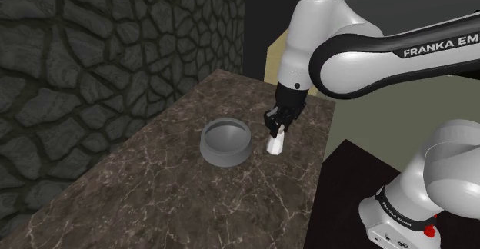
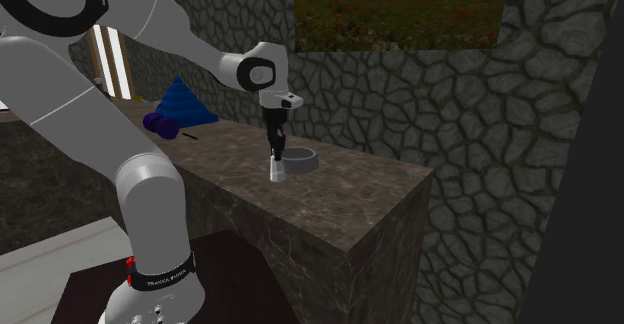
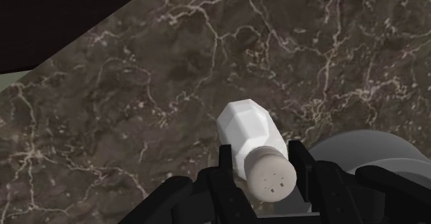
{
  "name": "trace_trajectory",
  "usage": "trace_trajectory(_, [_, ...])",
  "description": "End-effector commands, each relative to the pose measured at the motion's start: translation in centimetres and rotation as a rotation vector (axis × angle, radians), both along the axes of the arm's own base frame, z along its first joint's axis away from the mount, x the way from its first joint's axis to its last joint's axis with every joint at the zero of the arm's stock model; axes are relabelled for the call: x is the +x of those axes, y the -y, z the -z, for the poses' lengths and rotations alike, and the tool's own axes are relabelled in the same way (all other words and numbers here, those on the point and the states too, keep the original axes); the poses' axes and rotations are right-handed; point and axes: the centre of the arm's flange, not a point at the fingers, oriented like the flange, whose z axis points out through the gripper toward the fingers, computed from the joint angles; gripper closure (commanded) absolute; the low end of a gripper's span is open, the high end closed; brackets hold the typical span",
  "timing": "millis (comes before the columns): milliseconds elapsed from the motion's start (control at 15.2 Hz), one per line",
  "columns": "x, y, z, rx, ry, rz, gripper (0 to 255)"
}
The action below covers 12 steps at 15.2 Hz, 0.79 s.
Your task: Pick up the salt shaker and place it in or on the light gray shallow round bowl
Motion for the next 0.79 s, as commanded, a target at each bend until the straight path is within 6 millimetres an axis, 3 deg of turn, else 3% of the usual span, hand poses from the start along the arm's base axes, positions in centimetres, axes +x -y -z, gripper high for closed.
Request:
trace_trajectory(0, [0.0, 0.0, -1.0, 0.0, 0.0, 0.0, 255])
trace_trajectory(726, [0.0, 0.0, -6.8, 0.0, 0.0, 0.0, 255])
